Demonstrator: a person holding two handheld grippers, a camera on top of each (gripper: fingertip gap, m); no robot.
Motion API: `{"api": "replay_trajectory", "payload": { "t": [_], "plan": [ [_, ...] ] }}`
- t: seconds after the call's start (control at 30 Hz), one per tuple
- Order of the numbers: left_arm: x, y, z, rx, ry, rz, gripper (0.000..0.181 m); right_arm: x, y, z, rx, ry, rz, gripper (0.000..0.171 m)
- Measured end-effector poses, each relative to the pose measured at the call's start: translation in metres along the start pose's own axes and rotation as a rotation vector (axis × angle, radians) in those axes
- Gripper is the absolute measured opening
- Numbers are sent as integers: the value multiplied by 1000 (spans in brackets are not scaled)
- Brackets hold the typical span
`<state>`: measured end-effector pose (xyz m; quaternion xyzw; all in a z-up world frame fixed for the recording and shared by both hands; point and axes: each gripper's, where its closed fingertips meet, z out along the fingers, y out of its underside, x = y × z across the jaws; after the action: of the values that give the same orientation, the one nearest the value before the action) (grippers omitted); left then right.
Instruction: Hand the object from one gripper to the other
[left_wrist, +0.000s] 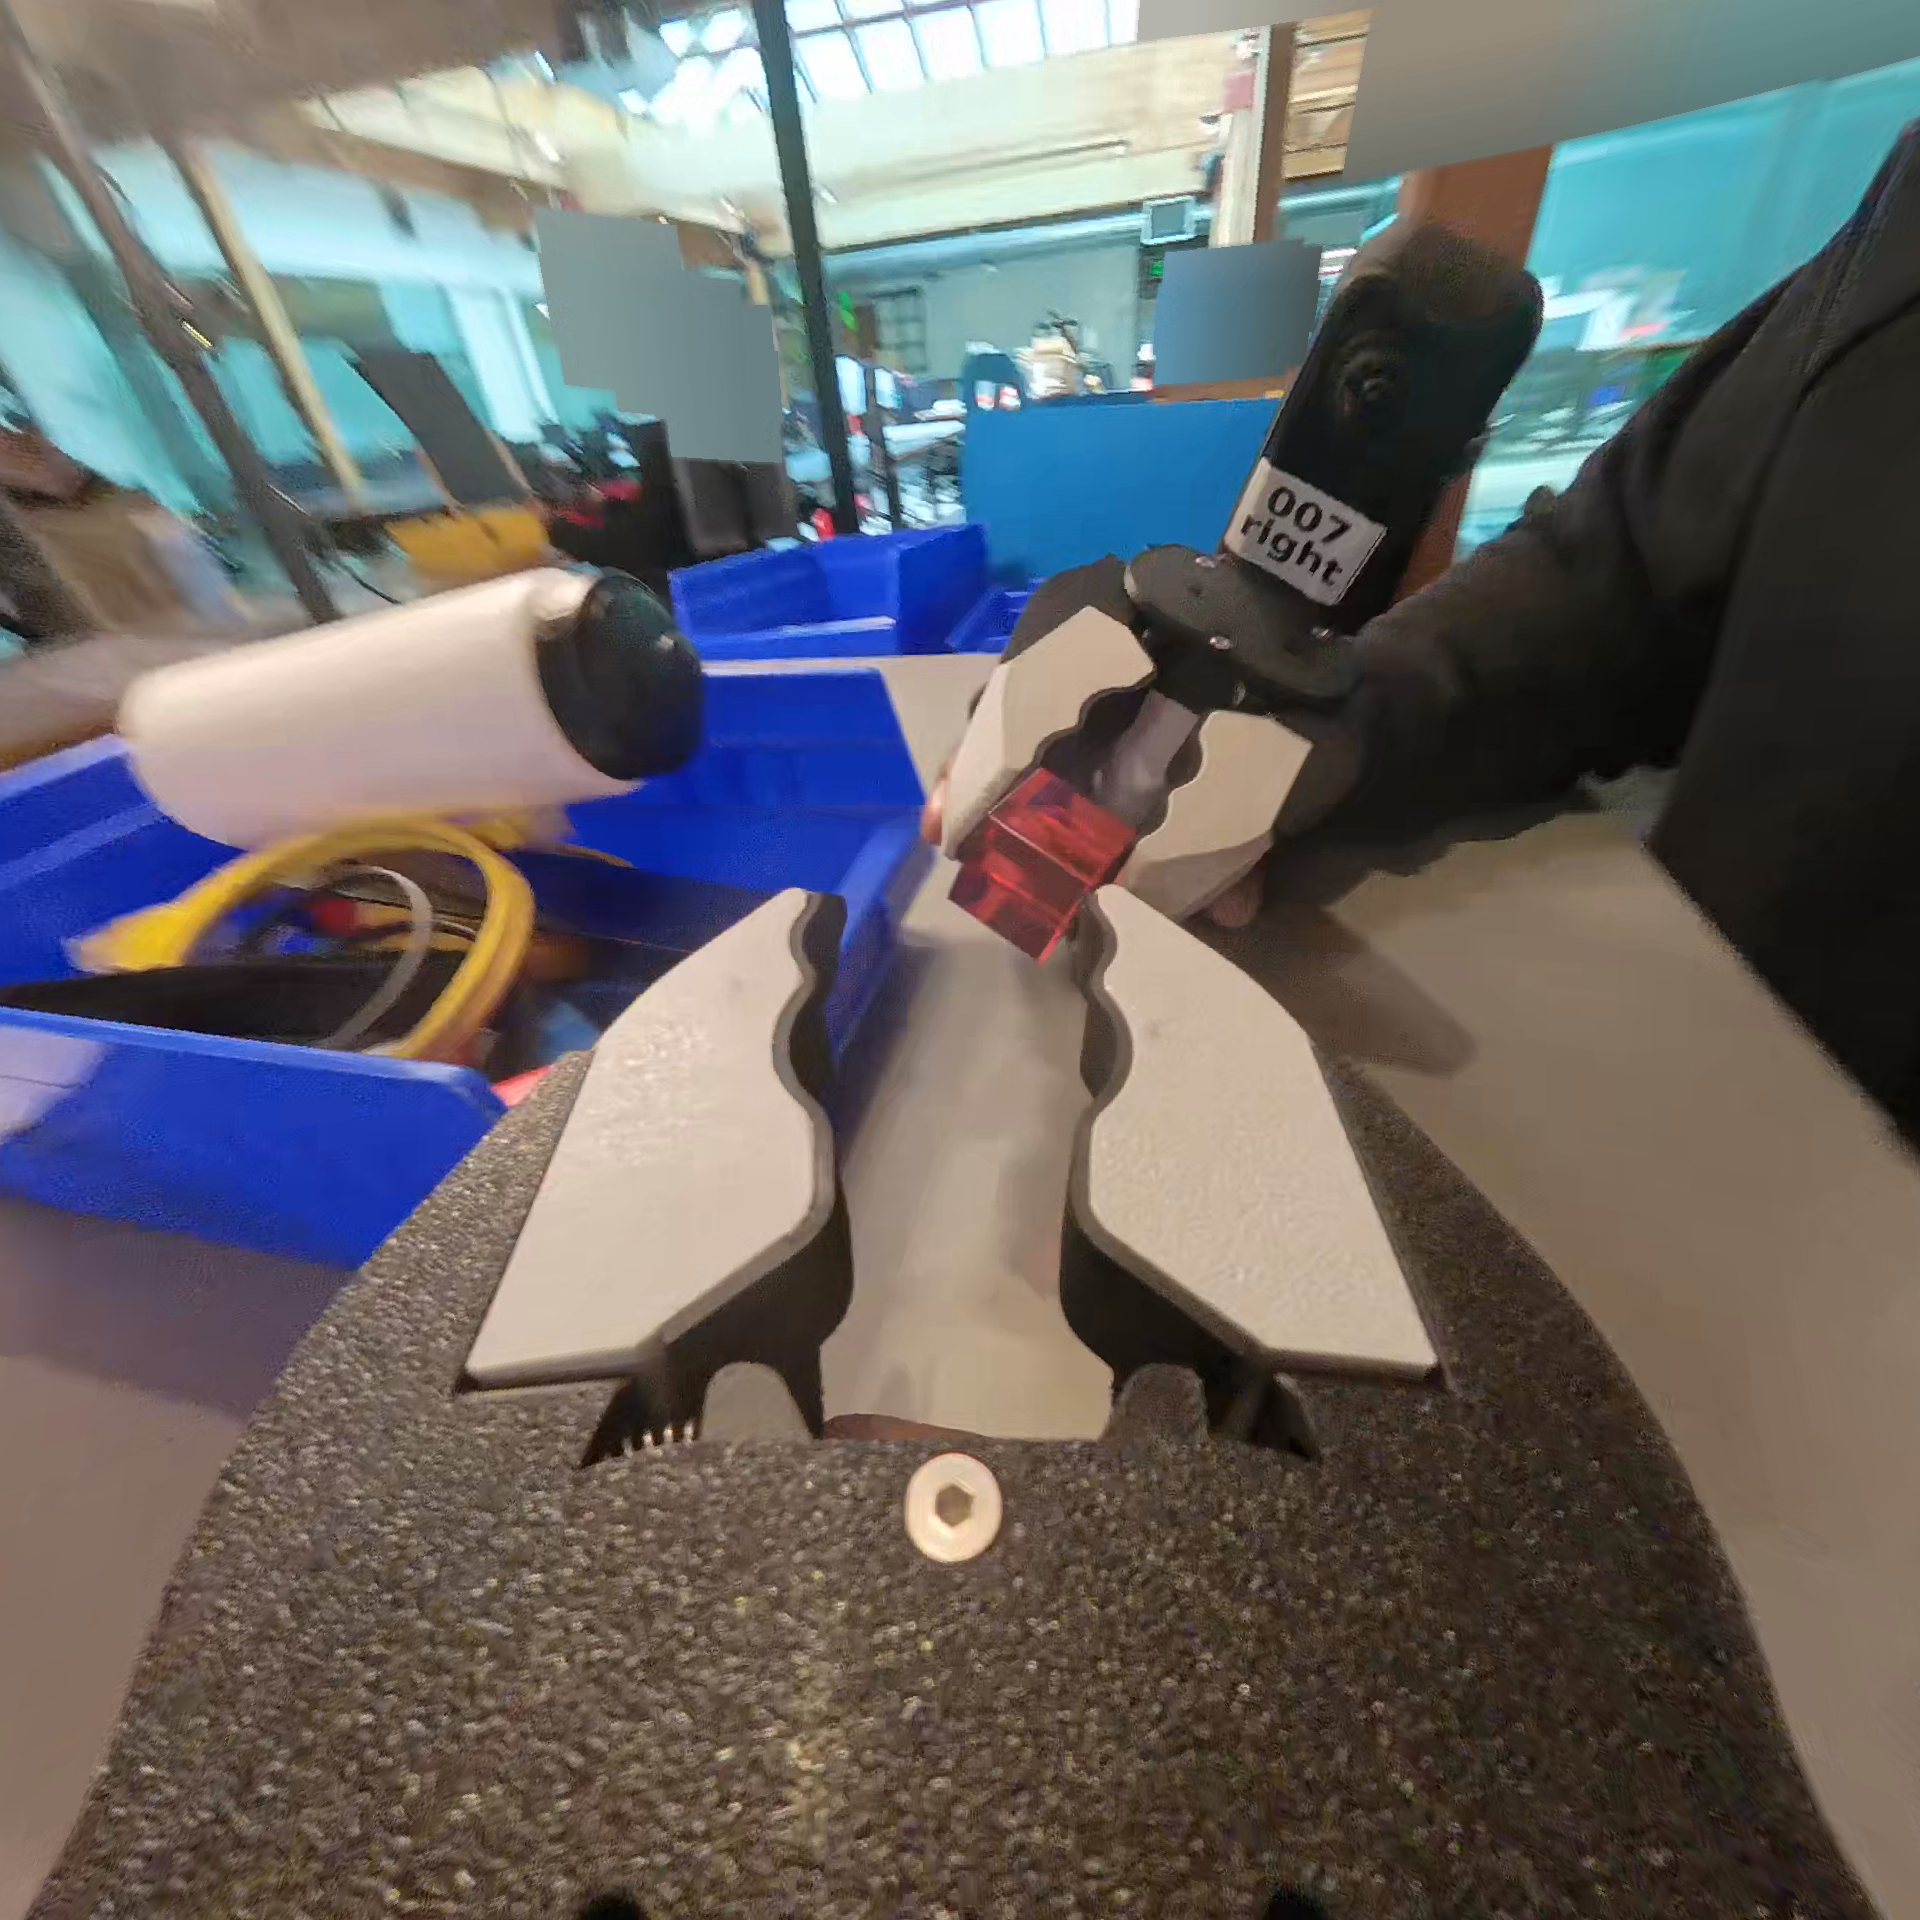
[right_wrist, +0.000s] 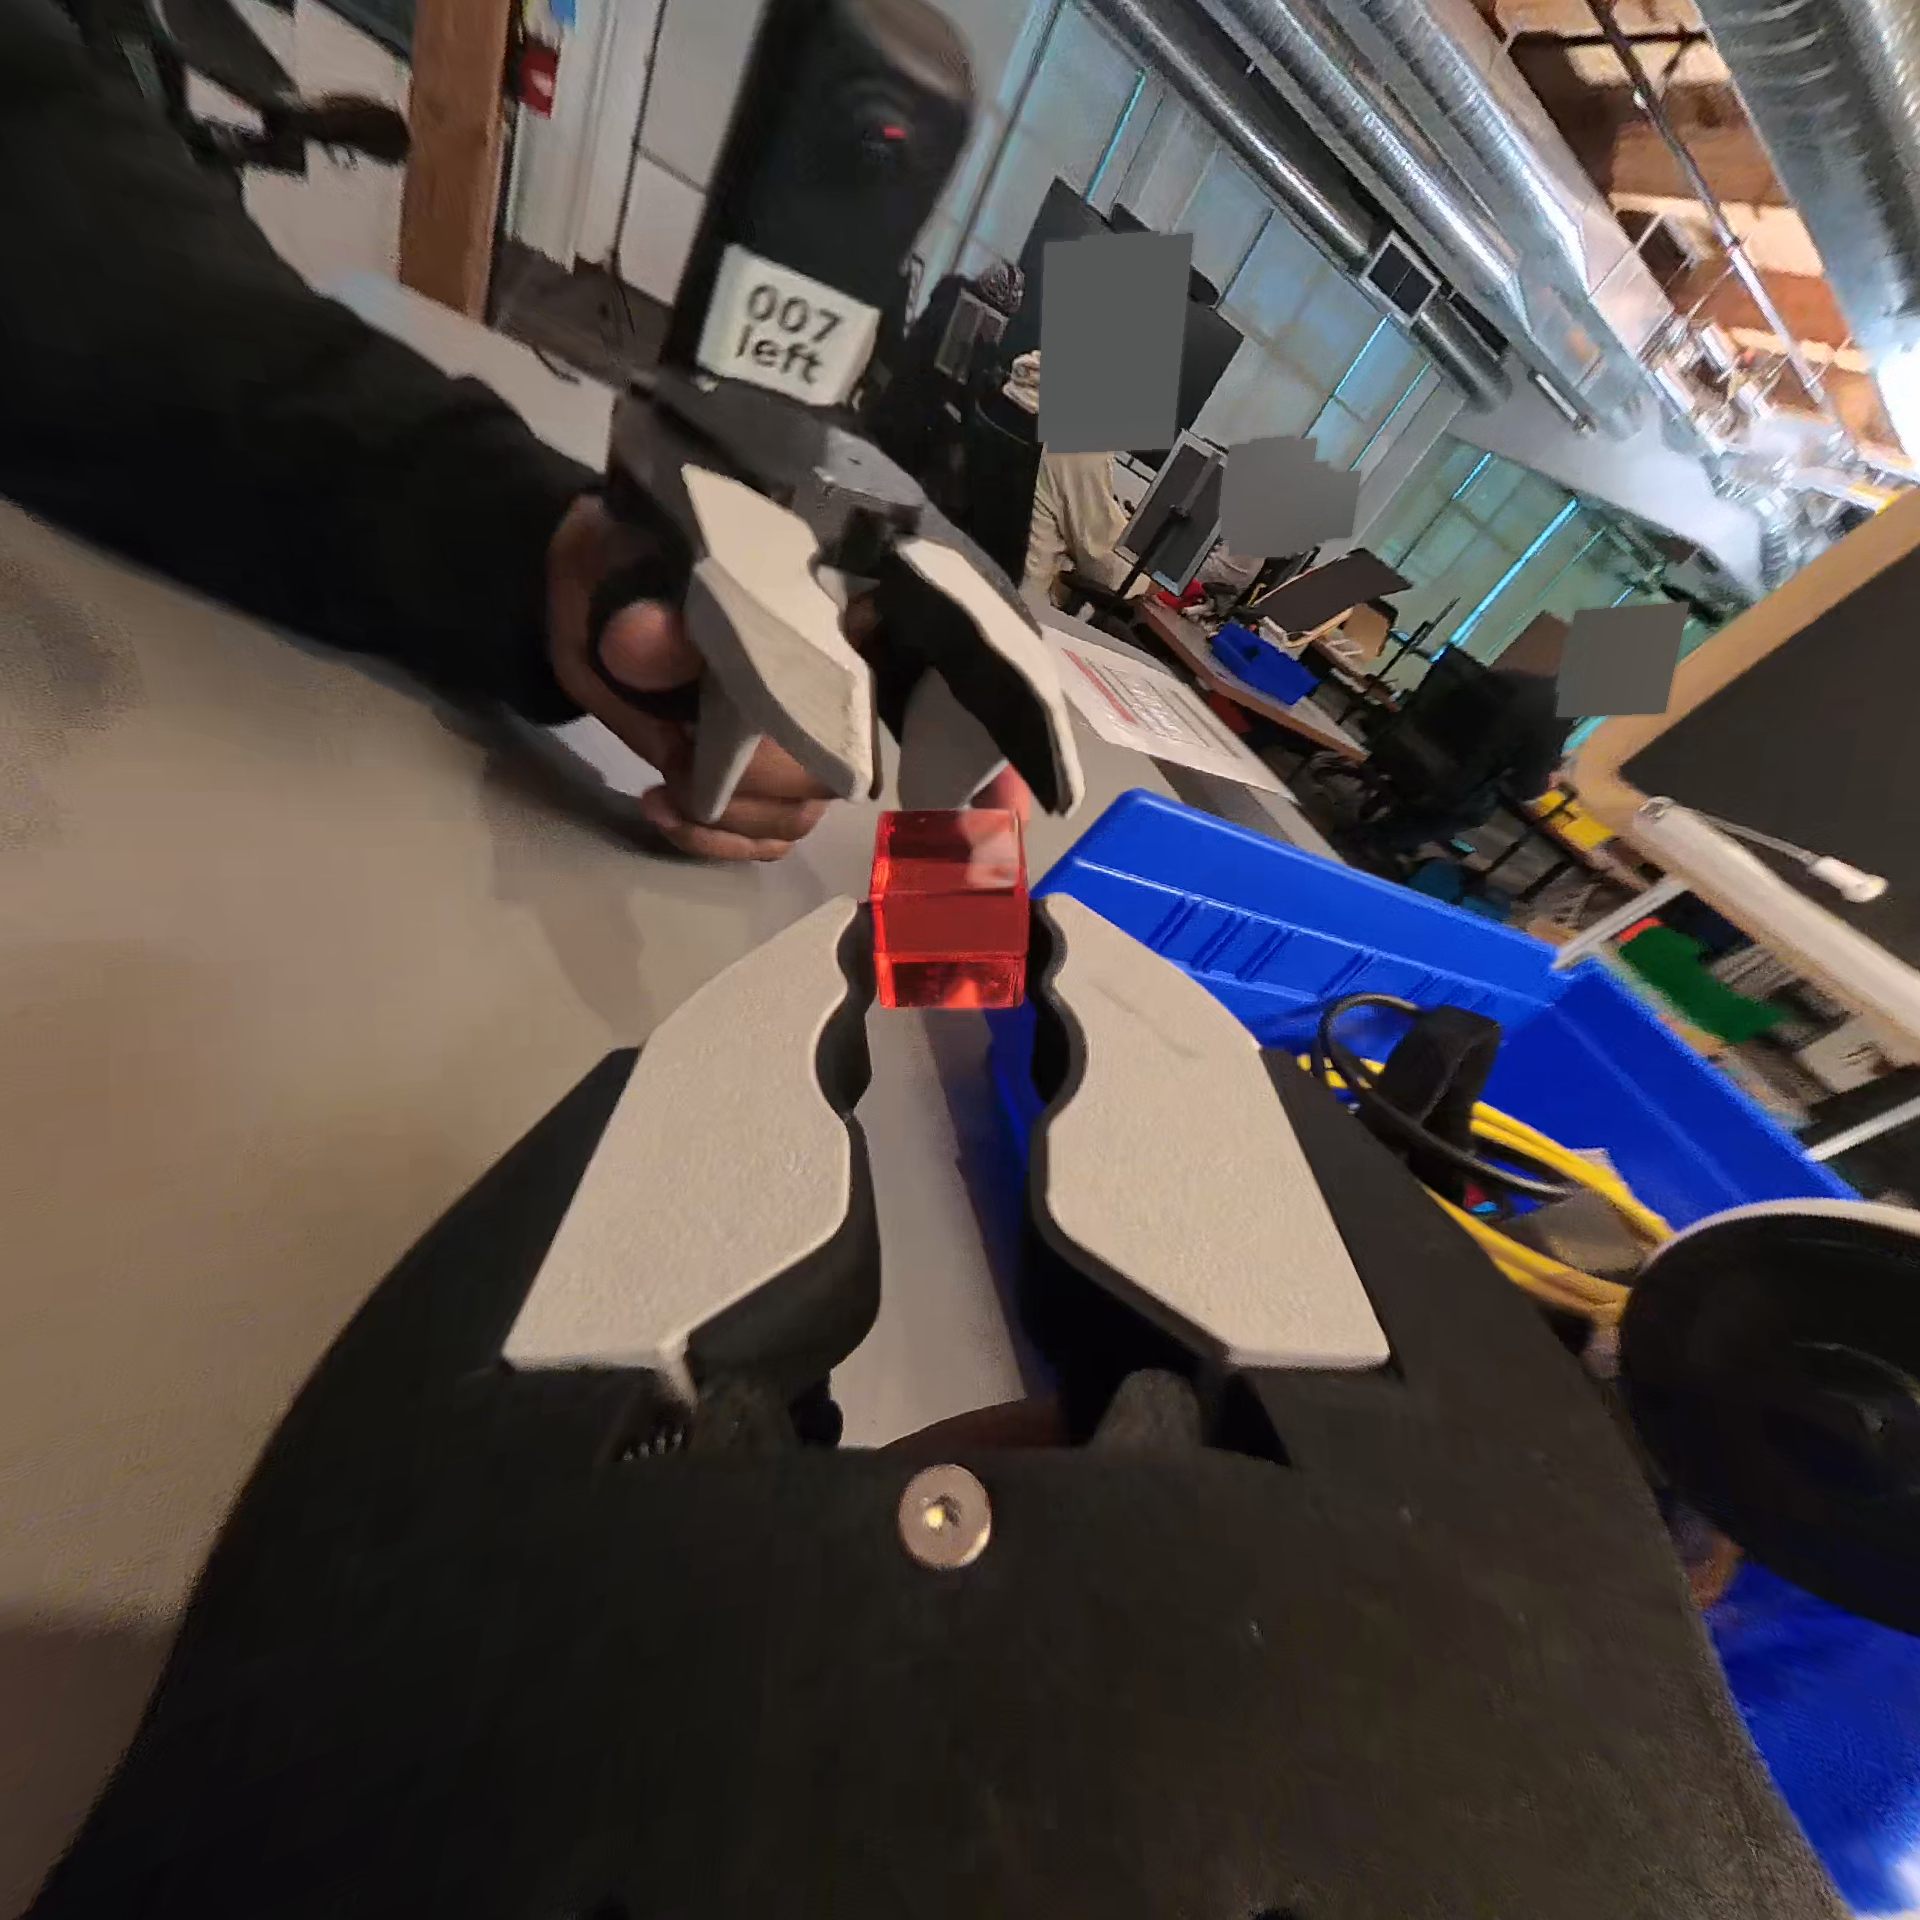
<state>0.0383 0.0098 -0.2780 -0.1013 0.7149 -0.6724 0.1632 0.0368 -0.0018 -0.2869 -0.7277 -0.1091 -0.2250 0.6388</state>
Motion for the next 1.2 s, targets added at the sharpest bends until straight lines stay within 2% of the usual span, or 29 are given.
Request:
{"api": "replay_trajectory", "payload": {
  "t": [0.07,0.23,0.37,0.57,0.7,0.8,1.0,1.07,1.2],
  "plan": [
    [-4,-3,-4,28,-43,59,47,3,1,2,20,-16,83,28],
    [7,-8,-3,68,-18,90,46,8,-1,1,51,-20,155,28],
    [15,-6,0,64,-71,302,46,3,-6,-1,66,-66,217,28],
    [26,-2,3,50,-164,617,53,-15,-20,-11,118,-242,425,28],
    [32,-12,7,74,-240,719,56,-24,-26,-19,137,-363,616,28],
    [41,-12,13,65,-236,791,56,-32,-25,-18,110,-422,683,27],
    [54,0,21,20,-183,883,45,-41,-24,-17,75,-471,724,27],
    [51,-3,20,26,-201,867,35,-42,-23,-17,69,-479,732,28],
    [42,5,21,-44,-194,768,32,-36,-18,-14,43,-434,739,29]
  ]
}}
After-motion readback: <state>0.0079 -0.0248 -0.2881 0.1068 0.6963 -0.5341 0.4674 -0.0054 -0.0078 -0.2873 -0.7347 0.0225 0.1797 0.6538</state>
